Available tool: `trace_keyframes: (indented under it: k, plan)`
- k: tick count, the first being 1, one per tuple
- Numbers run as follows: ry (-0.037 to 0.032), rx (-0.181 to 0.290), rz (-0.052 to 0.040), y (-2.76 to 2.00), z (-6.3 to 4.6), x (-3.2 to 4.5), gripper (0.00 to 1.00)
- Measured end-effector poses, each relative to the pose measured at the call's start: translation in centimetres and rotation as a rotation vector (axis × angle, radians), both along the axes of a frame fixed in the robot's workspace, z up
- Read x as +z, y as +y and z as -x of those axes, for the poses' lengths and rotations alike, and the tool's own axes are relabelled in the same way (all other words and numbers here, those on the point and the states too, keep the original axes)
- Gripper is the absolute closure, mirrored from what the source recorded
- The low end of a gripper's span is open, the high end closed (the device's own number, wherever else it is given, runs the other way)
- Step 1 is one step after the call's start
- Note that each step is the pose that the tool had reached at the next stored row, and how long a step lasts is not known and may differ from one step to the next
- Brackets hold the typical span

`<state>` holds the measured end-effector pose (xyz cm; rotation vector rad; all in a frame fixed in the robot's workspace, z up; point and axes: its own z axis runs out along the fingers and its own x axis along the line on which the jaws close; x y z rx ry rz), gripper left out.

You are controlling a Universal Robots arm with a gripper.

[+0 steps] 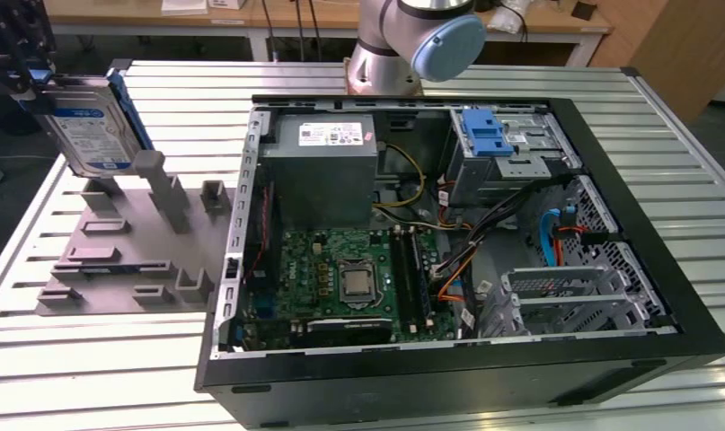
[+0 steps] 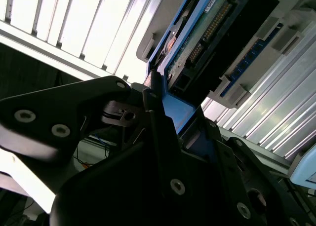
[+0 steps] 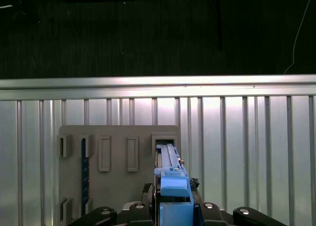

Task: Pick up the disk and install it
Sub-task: 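Pick up the disk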

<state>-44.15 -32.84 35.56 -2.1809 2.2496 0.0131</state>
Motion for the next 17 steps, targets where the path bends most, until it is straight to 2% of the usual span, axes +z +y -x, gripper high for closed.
trace_keyframes:
  k: [17]
  plan:
    - [0.0000, 0.000, 0.0000, 0.00, 0.00, 0.03, 0.64]
